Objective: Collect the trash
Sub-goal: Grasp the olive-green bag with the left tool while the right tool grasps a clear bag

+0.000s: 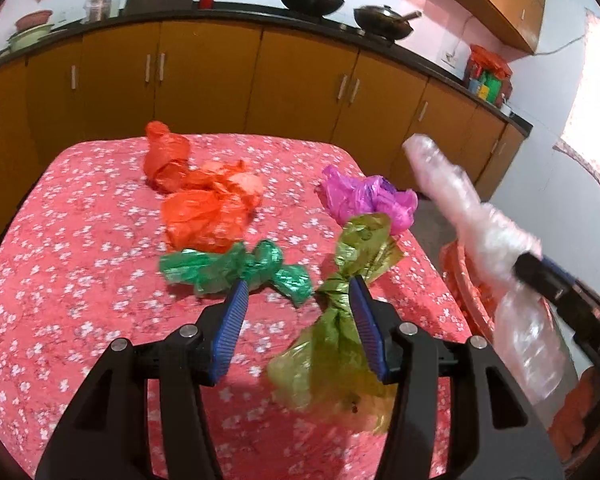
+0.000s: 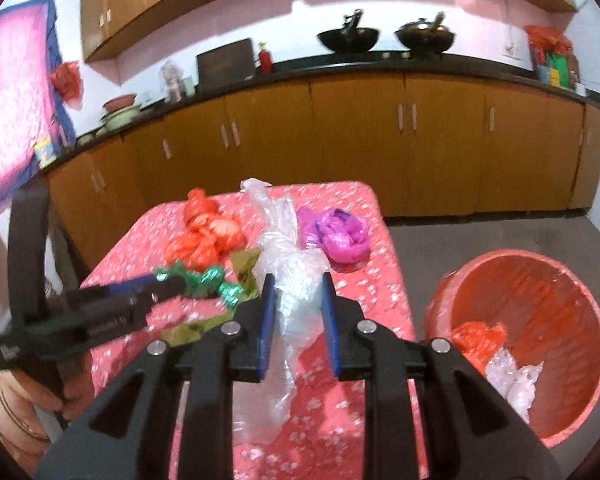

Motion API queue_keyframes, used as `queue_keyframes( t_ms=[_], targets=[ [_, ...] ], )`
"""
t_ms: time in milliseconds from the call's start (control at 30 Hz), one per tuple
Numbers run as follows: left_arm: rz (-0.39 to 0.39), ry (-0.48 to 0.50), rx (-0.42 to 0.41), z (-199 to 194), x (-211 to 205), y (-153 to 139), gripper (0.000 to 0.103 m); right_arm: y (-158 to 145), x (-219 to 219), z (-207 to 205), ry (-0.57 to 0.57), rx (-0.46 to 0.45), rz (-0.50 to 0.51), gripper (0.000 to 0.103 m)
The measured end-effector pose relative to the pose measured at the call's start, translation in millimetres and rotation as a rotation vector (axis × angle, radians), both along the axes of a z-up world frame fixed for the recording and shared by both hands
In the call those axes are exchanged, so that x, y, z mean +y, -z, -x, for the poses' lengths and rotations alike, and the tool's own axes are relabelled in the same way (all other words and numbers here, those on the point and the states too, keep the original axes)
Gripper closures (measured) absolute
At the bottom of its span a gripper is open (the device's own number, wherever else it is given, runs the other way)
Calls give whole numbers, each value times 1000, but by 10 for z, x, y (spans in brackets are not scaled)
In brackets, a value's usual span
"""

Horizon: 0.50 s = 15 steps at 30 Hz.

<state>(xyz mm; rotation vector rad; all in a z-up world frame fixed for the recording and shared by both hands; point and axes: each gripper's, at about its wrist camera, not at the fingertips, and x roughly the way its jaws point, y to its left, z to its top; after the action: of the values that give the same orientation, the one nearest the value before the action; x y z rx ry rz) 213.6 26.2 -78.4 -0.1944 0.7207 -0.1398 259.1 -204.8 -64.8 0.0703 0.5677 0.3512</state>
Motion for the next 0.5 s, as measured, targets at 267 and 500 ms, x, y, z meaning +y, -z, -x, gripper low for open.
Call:
queue_keyframes(
  t_ms=[267,500],
  targets=[
    [-72,64,72,-272,-305,135,50,29,-417,-129,137,16,-25,80],
    [-126,73,160,-389,-433,410,58,112,-632,-149,200,42,-30,80]
  ],
)
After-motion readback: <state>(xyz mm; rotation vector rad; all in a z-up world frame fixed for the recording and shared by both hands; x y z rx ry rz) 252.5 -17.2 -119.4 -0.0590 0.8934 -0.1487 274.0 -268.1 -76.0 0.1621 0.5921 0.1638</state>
